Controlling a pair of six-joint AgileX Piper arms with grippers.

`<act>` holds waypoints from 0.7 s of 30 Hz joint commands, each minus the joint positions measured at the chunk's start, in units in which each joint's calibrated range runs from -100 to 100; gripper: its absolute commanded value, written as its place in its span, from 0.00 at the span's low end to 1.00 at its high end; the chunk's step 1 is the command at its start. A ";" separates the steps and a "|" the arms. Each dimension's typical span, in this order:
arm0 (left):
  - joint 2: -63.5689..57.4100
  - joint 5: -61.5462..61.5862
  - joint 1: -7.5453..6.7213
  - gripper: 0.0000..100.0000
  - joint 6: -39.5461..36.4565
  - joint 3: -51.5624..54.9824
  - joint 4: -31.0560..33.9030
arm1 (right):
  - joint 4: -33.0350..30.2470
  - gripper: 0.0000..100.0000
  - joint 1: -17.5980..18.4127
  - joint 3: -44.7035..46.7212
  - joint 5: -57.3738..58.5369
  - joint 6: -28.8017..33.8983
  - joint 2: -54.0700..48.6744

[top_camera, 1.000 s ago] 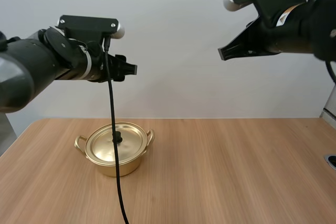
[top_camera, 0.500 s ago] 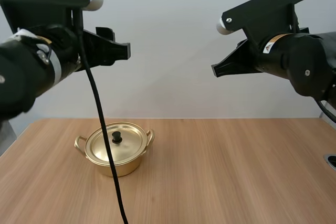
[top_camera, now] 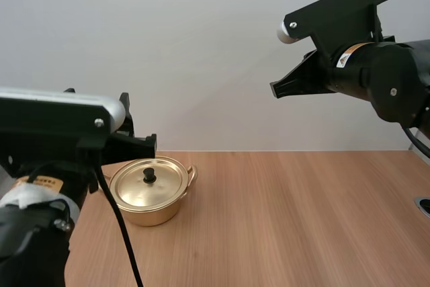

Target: Open the pot, put the car inside, and close it

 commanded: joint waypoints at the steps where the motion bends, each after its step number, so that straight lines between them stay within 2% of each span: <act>1: -0.37 -4.87 -1.02 0.93 0.00 4.51 -0.06 | -0.01 0.00 0.00 0.02 1.41 0.02 -0.03; 5: -0.37 -4.72 -2.28 0.93 0.00 4.95 -0.06 | -0.01 0.00 0.00 0.02 4.61 0.02 -0.03; 9: -0.37 -2.58 -2.45 0.93 -1.04 5.58 -0.41 | -0.01 0.00 0.00 0.02 4.79 3.02 -0.03; 12: -0.73 2.42 -2.01 0.92 -1.07 6.12 0.10 | -0.01 0.00 0.00 0.02 5.67 5.90 -0.03; 17: -0.73 11.61 -0.78 0.92 -0.84 6.12 9.30 | -0.01 0.00 0.00 0.02 12.02 11.51 -0.03; 21: -0.99 10.70 -0.01 0.92 -0.84 6.12 10.62 | -0.01 0.00 0.00 0.02 12.22 12.63 -0.03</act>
